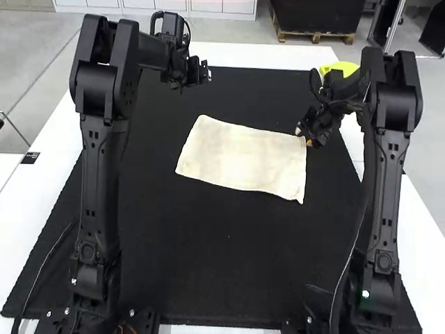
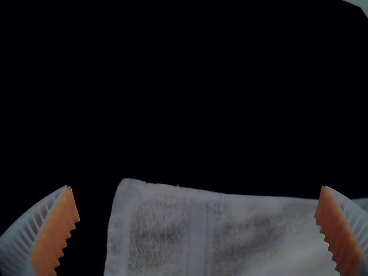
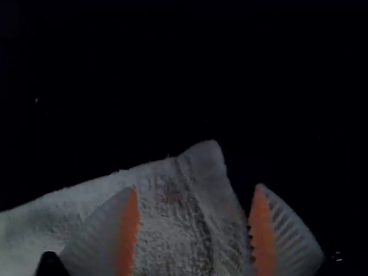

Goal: Fold the towel.

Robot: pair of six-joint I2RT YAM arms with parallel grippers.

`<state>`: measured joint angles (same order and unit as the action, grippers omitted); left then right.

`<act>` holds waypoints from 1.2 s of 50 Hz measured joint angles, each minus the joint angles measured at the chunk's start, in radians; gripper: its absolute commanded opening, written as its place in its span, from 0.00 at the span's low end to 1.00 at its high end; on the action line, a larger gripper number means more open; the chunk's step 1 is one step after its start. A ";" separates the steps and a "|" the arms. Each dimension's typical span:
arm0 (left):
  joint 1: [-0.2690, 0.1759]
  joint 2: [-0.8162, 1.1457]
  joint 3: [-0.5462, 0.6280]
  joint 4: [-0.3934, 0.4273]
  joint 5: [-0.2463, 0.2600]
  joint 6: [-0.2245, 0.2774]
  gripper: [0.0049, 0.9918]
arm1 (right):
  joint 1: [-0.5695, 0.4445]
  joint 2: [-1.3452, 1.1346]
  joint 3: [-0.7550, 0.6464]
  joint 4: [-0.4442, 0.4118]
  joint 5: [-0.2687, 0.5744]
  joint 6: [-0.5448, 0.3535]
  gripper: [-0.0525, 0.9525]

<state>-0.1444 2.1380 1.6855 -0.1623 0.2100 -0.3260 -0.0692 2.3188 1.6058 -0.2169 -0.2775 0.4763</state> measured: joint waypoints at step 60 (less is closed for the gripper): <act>0.037 0.353 0.296 -0.128 0.083 -0.005 0.98 | -0.007 0.002 -0.029 0.011 -0.034 0.034 0.03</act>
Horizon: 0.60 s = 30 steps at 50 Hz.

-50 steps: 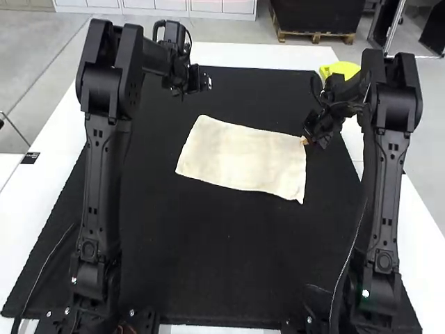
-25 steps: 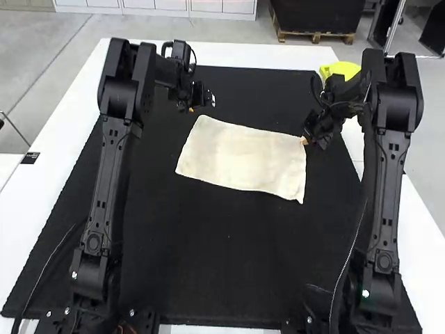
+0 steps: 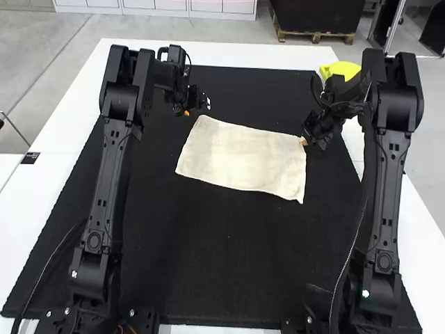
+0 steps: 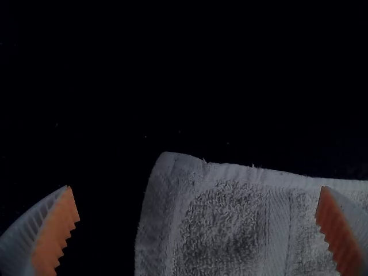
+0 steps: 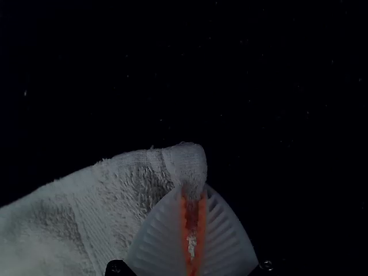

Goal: Fold the towel.

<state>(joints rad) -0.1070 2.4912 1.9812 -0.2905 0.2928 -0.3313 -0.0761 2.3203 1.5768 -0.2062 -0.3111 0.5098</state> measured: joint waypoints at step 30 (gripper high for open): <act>-0.044 0.039 0.011 -0.074 -0.008 0.023 0.15 | 0.000 0.000 0.000 -0.002 -0.007 0.004 0.03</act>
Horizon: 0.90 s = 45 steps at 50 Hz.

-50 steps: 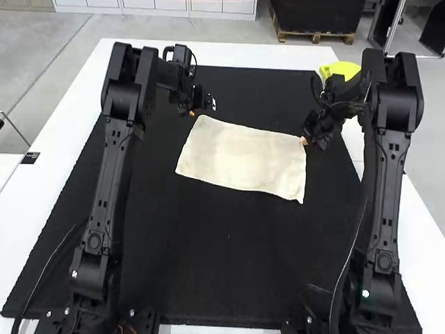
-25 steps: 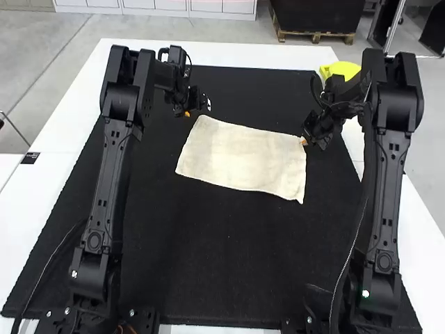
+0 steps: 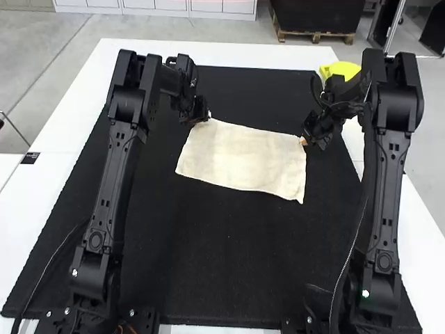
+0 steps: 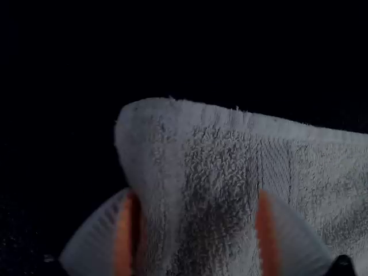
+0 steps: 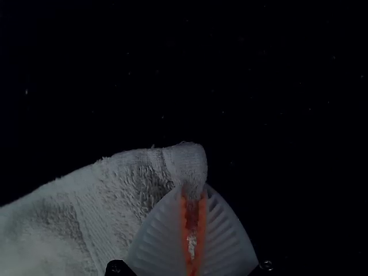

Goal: Fold the towel.

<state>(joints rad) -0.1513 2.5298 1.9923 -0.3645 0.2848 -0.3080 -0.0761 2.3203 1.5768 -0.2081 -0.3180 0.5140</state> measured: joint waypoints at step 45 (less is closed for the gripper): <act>0.008 -0.158 -0.124 -0.091 0.021 0.058 0.14 | 0.063 -0.086 -0.016 -0.090 -0.114 -0.007 0.03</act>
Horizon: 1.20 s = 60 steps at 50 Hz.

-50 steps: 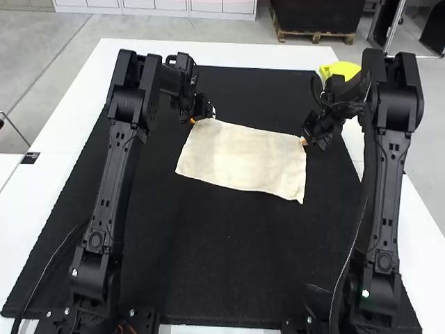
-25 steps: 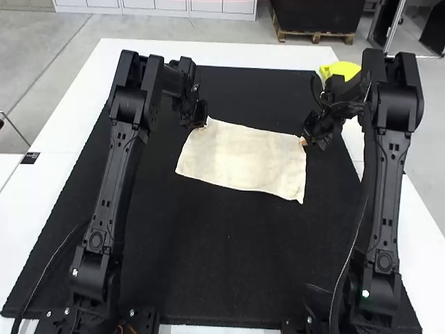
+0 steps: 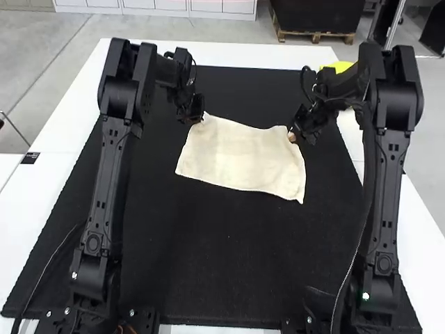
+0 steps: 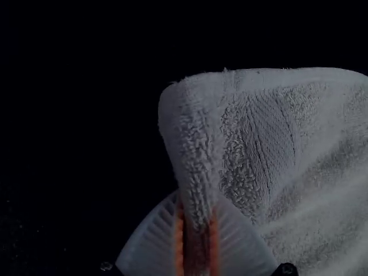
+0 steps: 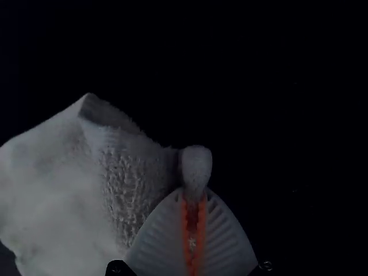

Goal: Fold the towel.

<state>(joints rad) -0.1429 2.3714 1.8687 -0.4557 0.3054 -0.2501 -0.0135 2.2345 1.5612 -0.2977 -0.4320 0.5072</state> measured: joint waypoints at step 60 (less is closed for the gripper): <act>0.075 -0.250 -0.196 0.012 0.009 0.003 0.14 | -0.024 -0.114 0.044 -0.072 0.007 -0.119 0.03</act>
<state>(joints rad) -0.0677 2.1216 1.6722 -0.4435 0.3145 -0.2466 -0.0376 2.1208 1.6051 -0.3702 -0.4252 0.3878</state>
